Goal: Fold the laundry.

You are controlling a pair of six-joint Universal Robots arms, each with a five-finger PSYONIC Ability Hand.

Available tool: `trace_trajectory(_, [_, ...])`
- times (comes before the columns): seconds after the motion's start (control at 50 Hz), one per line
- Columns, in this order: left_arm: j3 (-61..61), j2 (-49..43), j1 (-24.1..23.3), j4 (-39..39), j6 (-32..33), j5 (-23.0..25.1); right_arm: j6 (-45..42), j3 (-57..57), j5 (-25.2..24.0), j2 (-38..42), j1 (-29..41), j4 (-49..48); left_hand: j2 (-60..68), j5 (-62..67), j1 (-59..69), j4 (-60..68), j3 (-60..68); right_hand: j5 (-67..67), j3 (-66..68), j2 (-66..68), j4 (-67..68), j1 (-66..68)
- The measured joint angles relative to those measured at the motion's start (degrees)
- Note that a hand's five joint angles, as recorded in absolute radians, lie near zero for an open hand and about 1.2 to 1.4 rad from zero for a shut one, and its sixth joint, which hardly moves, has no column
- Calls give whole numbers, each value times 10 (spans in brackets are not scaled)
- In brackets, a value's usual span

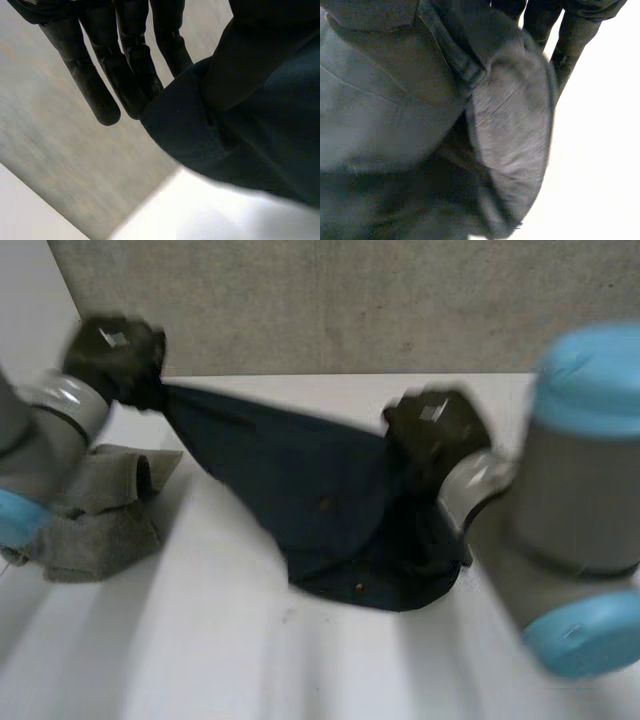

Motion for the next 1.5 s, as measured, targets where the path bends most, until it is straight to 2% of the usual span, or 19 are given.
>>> trace_trajectory(0.18, [-17, 172, -27, -109, -48, 4, -111, -106, -120, -55, -122, 38, 2, 0, 0, 0, 2, 0, 5, 0, 1, 1])
trace_trajectory(0.28, [-12, 161, -50, -153, -47, -3, -106, -149, -158, -16, -164, 62, 2, 0, 0, 0, 2, 0, 6, 0, 2, 27])
trace_trajectory(0.36, [1, 109, -62, -141, -44, -11, -102, -169, -162, 33, -174, 56, 2, 0, 0, 0, 2, 0, 6, 0, 2, 27])
trace_trajectory(0.48, [86, -22, -68, -17, -39, -31, -106, -226, -129, 129, -166, -70, 3, 0, 0, 1, 3, 0, 8, 0, 3, 27])
trace_trajectory(0.6, [220, -99, -66, 190, -46, -66, -110, -297, -87, 189, -152, -369, 3, 0, 0, 2, 3, 0, 8, 0, 3, 27])
trace_trajectory(0.68, [257, -98, -69, 268, -65, -80, -103, -303, -99, 194, -149, -496, 3, 0, 0, 2, 3, 0, 8, 0, 3, 27])
trace_trajectory(0.74, [251, -77, -82, 283, -87, -86, -87, -285, -142, 188, -149, -555, 3, 0, 0, 2, 3, 3, 8, 0, 3, 27])
trace_trajectory(0.82, [184, -44, -98, 229, -94, -86, -76, -243, -186, 176, -155, -512, 3, 8, 0, 2, 4, 5, 8, 0, 3, 27])
trace_trajectory(0.96, [-33, 11, -126, 107, -71, -118, -103, -108, -253, 147, -189, -335, 3, 8, 0, 3, 6, 5, 8, 0, 3, 27])
trace_trajectory(1.04, [-153, 21, -141, 75, -46, -152, -193, 22, -323, 124, -210, -225, 3, 8, 0, 3, 6, 5, 8, 0, 3, 27])
trace_trajectory(1.14, [-240, 21, -161, 43, -25, -176, -320, 130, -372, 109, -230, -130, 4, 8, 0, 3, 6, -3, -1, -6, -9, 24])
trace_trajectory(1.18, [-260, 20, -169, 28, -20, -178, -352, 152, -378, 106, -236, -101, -10, 3, -4, -9, -5, -90, -90, -87, -99, -40])
trace_trajectory(1.22, [-272, 19, -177, 14, -16, -175, -357, 165, -378, 103, -241, -76, -130, -84, -104, -122, -114, -195, -190, -193, -199, -147])
trace_trajectory(1.24, [-275, 19, -180, 8, -15, -173, -346, 168, -377, 99, -243, -68, -187, -139, -167, -178, -168, -238, -230, -227, -241, -180])
trace_trajectory(1.26, [-277, 20, -183, 0, -13, -170, -327, 170, -375, 94, -245, -62, -313, -268, -309, -307, -304, -281, -270, -263, -282, -218])
trace_trajectory(1.3, [-278, 21, -185, -9, -11, -166, -298, 171, -373, 85, -247, -56, -313, -268, -309, -307, -304, -335, -326, -313, -338, -272])
trace_trajectory(1.32, [-277, 23, -186, -20, -10, -164, -260, 173, -370, 72, -250, -51, -432, -404, -430, -440, -425, -374, -364, -353, -371, -307])
trace_trajectory(1.42, [-273, 49, -177, -64, -14, -165, -97, 184, -361, 2, -269, -31, -461, -437, -433, -469, -456, -547, -536, -527, -545, -475])
trace_trajectory(1.5, [-274, 73, -160, -82, -27, -166, -4, 188, -358, -41, -285, -4, -461, -437, -433, -469, -456, -554, -557, -548, -568, -489])
